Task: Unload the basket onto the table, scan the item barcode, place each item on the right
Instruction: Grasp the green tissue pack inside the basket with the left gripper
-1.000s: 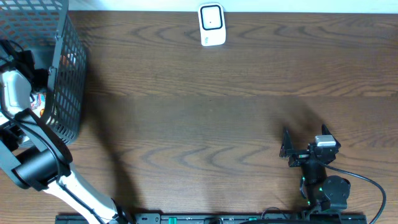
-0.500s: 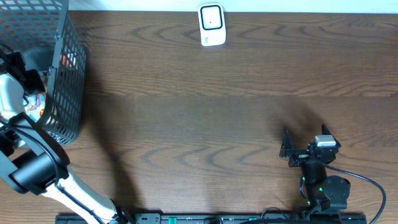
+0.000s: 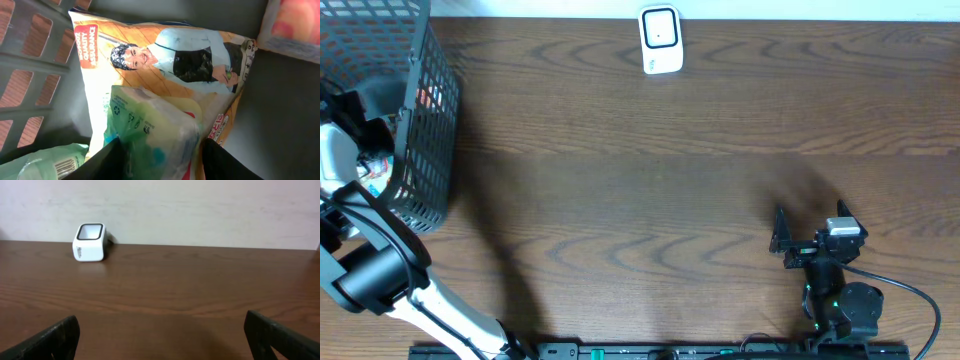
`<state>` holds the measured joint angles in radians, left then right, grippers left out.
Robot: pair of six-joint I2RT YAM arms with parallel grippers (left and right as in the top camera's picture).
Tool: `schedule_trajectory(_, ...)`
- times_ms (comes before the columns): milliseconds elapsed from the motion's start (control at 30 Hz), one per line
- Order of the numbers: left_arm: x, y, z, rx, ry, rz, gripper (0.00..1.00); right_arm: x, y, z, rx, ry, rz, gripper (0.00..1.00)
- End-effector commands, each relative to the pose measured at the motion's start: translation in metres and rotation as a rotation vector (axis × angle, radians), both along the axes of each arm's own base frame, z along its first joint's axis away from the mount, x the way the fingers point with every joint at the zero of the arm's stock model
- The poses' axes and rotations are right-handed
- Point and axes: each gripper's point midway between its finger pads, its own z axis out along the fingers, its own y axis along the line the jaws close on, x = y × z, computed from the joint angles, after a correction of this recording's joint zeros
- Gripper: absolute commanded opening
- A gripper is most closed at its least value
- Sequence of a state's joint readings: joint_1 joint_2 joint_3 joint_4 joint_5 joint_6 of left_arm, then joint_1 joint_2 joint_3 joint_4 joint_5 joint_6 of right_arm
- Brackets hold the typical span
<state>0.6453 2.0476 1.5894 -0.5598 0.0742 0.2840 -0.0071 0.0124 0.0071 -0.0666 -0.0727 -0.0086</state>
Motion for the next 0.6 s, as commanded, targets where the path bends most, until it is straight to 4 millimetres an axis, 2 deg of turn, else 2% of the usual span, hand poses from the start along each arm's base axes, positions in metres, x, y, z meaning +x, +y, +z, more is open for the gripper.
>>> schedule_trajectory(0, -0.011, 0.002, -0.003, -0.032, -0.001, 0.025, 0.41, 0.000, 0.001, 0.000, 0.000, 0.000, 0.005, 0.99)
schedule_trajectory(67, -0.015, 0.009, -0.002, -0.032, -0.009, 0.050, 0.26, 0.000, 0.001, 0.000, 0.000, 0.000, 0.005, 0.99)
schedule_trajectory(167, -0.019, 0.017, 0.003, -0.041, -0.032, 0.109, 0.25, 0.000, 0.001, 0.000, 0.000, 0.000, 0.005, 0.99)
schedule_trajectory(233, -0.019, 0.019, 0.009, -0.041, -0.048, 0.122, 0.19, 0.000, 0.001, 0.000, 0.000, 0.000, 0.005, 0.99)
schedule_trajectory(433, -0.003, 0.013, 0.040, -0.051, -0.165, 0.074, 0.19, 0.000, 0.001, 0.000, 0.000, 0.000, 0.005, 0.99)
schedule_trajectory(567, -0.001, 0.013, 0.055, -0.033, -0.196, 0.068, 0.20, 0.000, 0.001, 0.000, 0.000, 0.000, 0.005, 0.99)
